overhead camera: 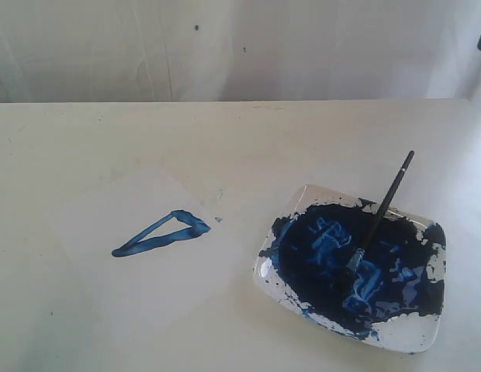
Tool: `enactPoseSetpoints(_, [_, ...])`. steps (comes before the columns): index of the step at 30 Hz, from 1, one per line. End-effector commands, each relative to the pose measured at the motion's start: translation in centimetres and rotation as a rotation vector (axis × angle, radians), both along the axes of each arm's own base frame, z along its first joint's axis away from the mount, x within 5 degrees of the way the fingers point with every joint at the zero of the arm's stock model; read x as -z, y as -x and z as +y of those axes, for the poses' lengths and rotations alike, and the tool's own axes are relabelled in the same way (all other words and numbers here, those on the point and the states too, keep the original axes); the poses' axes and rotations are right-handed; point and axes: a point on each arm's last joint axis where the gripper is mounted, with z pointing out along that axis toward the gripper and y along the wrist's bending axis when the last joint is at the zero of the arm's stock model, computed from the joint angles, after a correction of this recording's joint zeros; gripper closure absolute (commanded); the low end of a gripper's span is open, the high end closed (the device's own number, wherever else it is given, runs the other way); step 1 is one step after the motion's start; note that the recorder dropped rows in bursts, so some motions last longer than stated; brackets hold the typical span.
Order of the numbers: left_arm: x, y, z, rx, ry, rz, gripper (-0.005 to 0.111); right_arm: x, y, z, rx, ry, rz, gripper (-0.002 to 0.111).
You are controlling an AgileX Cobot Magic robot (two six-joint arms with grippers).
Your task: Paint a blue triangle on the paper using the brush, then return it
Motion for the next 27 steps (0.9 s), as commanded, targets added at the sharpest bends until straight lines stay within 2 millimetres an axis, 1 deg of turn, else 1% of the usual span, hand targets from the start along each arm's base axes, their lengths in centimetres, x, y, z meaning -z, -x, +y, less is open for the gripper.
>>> enactPoseSetpoints(1, [0.1,0.0,0.0,0.0,0.012,0.001,0.107,-0.1,3.8,-0.3,0.113,-0.001,-0.129,0.108])
enactPoseSetpoints(3, [0.1,0.0,0.0,0.0,0.012,0.001,0.107,1.0,5.5,-0.3,0.15,-0.014,-0.157,0.108])
enactPoseSetpoints(5, [0.1,0.0,0.0,0.0,0.012,0.001,0.107,2.9,6.8,-0.3,0.167,-0.008,-0.154,0.108])
enactPoseSetpoints(8, [0.1,0.0,0.0,0.0,0.012,0.001,0.107,7.8,8.7,0.0,0.166,-0.01,-0.106,0.108])
enactPoseSetpoints(9, [0.1,0.0,0.0,0.0,0.012,0.001,0.107,8.5,8.9,0.1,0.166,-0.01,-0.1,0.108])
enactPoseSetpoints(10, [0.1,0.0,0.0,0.0,0.012,0.001,0.107,9.9,9.3,0.1,0.166,-0.011,-0.082,0.108])
enactPoseSetpoints(12, [0.1,0.0,0.0,0.0,0.012,0.001,0.107,11.2,9.6,0.1,0.166,-0.012,-0.066,0.108])
enactPoseSetpoints(15, [0.1,0.0,0.0,0.0,0.012,0.001,0.107,12.2,9.7,0.2,0.166,-0.009,-0.047,0.108])
enactPoseSetpoints(21, [0.1,0.0,0.0,0.0,0.012,0.001,0.107,13.3,9.8,0.2,0.166,-0.007,-0.023,0.108])
enactPoseSetpoints(27, [0.1,0.0,0.0,0.0,0.012,0.001,0.107,15.3,10.1,0.2,0.166,-0.011,0.016,0.108])
